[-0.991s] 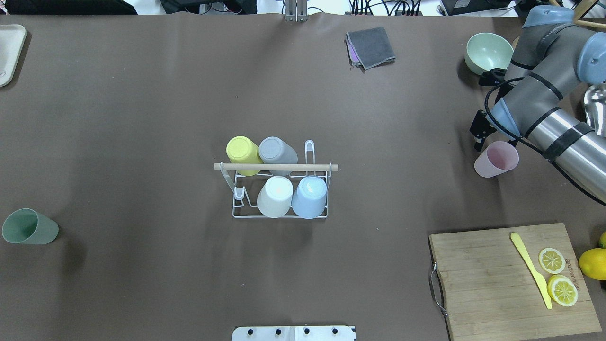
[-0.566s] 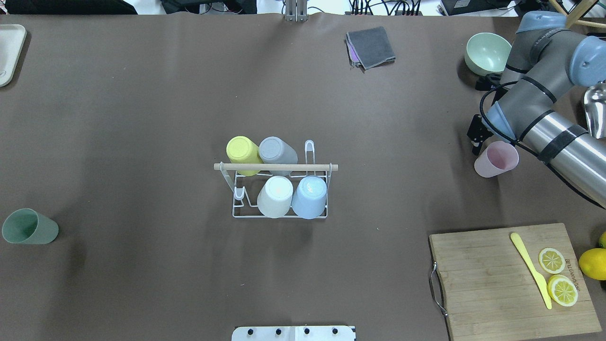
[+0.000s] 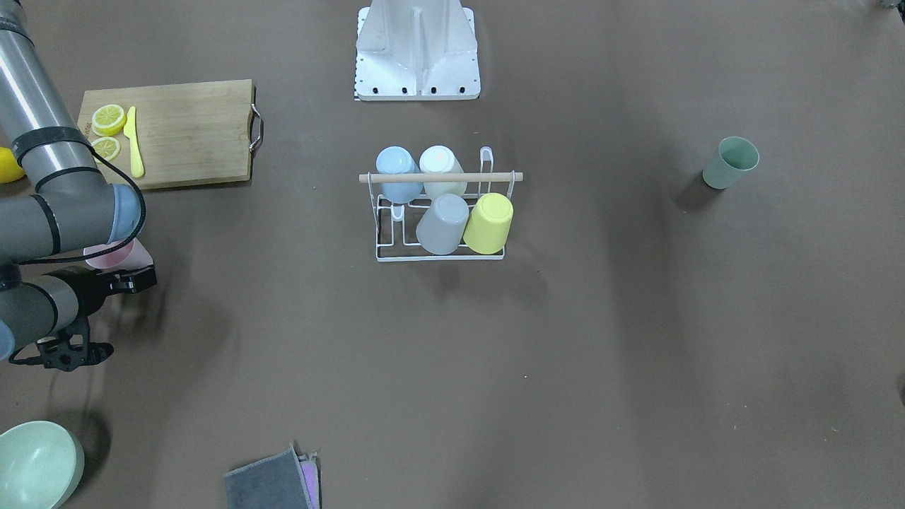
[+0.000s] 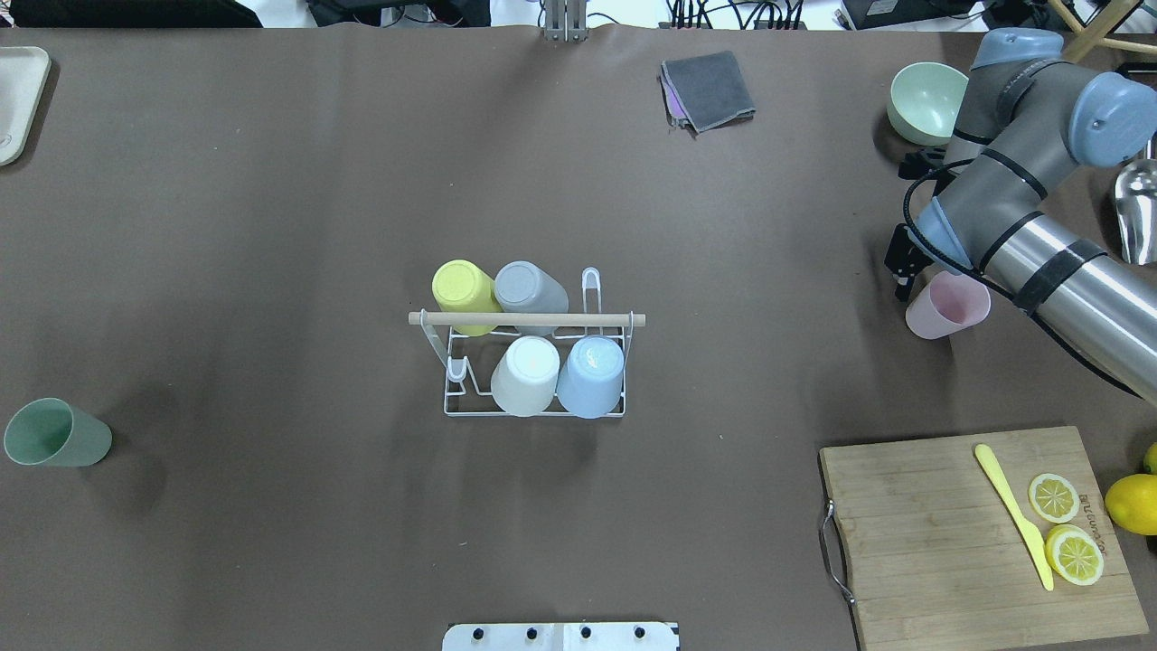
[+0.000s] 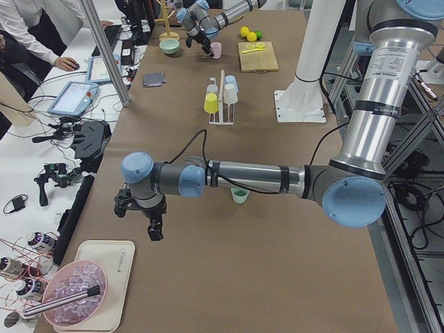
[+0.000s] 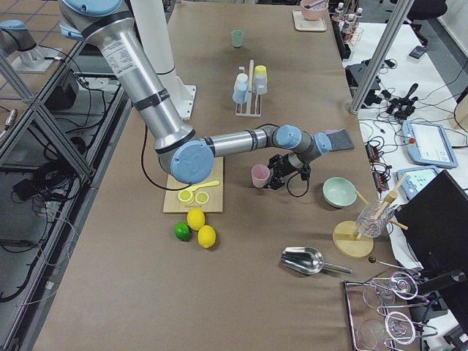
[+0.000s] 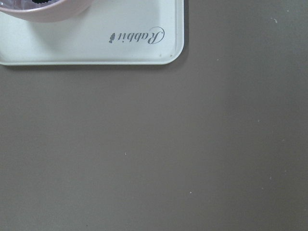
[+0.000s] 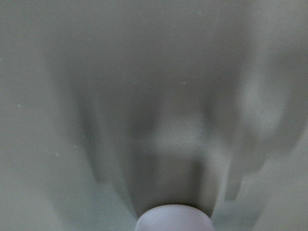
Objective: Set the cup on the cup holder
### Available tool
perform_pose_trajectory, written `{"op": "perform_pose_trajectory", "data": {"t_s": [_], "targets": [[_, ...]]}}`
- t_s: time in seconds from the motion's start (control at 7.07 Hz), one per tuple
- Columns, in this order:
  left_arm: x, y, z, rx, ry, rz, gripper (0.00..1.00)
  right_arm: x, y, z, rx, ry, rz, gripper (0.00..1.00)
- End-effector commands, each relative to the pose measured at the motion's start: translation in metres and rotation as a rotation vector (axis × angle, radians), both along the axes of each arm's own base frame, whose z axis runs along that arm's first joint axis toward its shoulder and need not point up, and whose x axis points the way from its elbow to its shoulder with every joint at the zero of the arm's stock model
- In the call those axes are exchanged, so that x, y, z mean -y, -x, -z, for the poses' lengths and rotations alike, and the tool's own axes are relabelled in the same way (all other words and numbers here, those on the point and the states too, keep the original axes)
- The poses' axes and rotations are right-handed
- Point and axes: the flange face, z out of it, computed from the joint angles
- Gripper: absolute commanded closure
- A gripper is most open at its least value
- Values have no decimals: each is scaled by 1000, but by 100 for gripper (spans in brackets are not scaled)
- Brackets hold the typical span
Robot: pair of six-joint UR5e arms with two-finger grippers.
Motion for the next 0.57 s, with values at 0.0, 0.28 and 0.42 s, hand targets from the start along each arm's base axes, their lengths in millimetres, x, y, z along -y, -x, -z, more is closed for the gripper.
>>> {"op": "perform_pose_trajectory", "data": {"t_s": [0.0, 0.28, 0.42], "targets": [[26, -28, 38, 80, 153, -54, 2, -3, 5, -3, -7, 12, 9, 12], [31, -62, 64, 90, 234, -104, 2, -6, 6, -4, -18, 35, 11, 16], [32, -65, 68, 55, 243, -92, 2, -7, 6, -4, -19, 44, 11, 18]]}}
